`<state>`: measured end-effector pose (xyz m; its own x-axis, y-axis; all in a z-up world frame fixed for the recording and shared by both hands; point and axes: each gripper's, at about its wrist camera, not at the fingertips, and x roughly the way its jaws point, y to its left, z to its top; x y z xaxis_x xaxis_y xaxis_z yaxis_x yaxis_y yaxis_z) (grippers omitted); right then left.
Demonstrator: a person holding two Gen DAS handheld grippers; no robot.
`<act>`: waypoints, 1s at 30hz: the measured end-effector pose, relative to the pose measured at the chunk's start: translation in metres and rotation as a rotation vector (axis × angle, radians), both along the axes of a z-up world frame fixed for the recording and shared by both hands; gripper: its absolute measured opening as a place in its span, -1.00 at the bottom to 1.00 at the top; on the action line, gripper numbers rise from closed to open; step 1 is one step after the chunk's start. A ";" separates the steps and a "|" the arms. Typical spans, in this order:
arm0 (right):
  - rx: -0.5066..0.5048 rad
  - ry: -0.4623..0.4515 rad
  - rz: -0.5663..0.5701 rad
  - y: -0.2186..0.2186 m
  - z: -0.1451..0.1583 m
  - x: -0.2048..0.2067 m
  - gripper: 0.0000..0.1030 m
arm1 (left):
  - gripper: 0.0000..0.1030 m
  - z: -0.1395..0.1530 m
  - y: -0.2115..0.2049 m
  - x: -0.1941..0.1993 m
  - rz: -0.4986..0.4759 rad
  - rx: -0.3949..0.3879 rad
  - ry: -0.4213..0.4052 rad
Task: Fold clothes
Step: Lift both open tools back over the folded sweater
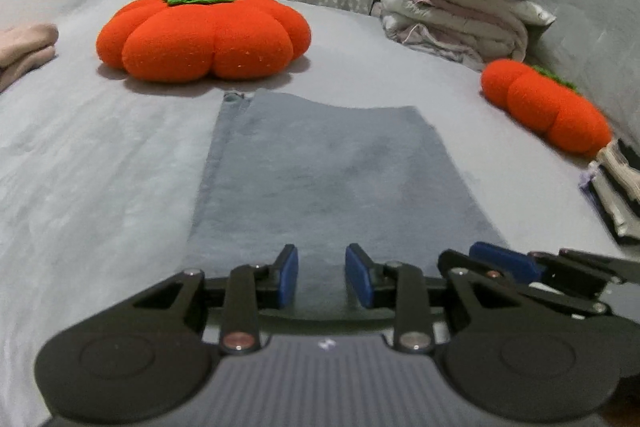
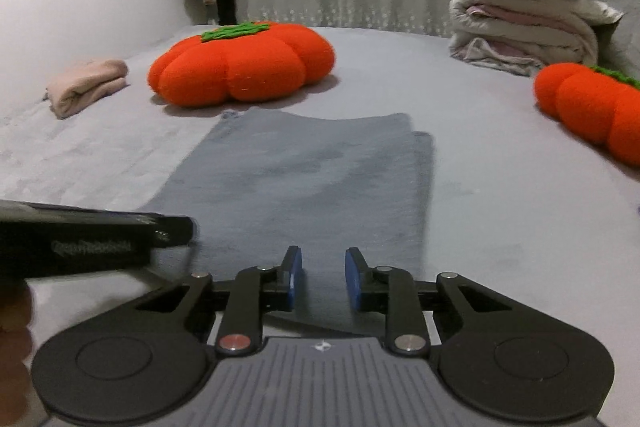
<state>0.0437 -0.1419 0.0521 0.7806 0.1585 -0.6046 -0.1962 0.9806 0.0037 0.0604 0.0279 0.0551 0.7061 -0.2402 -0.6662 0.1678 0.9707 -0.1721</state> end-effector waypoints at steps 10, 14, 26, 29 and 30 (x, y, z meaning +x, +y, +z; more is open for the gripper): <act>0.033 0.017 0.072 0.039 -0.012 0.021 -0.59 | -0.48 -0.016 0.016 0.017 0.053 0.077 0.031; 0.001 0.007 0.099 0.035 -0.022 0.016 -0.59 | -0.48 -0.020 0.009 0.016 0.041 0.129 0.023; -0.107 0.013 0.019 -0.023 -0.025 0.015 -0.66 | -0.46 -0.021 0.014 0.011 0.026 0.146 0.013; -0.106 0.032 -0.004 -0.042 -0.027 0.016 -0.65 | -0.46 -0.021 0.013 0.011 0.023 0.152 0.013; -0.117 0.031 -0.001 -0.042 -0.028 0.014 -0.65 | -0.46 -0.020 0.014 0.011 0.021 0.151 0.014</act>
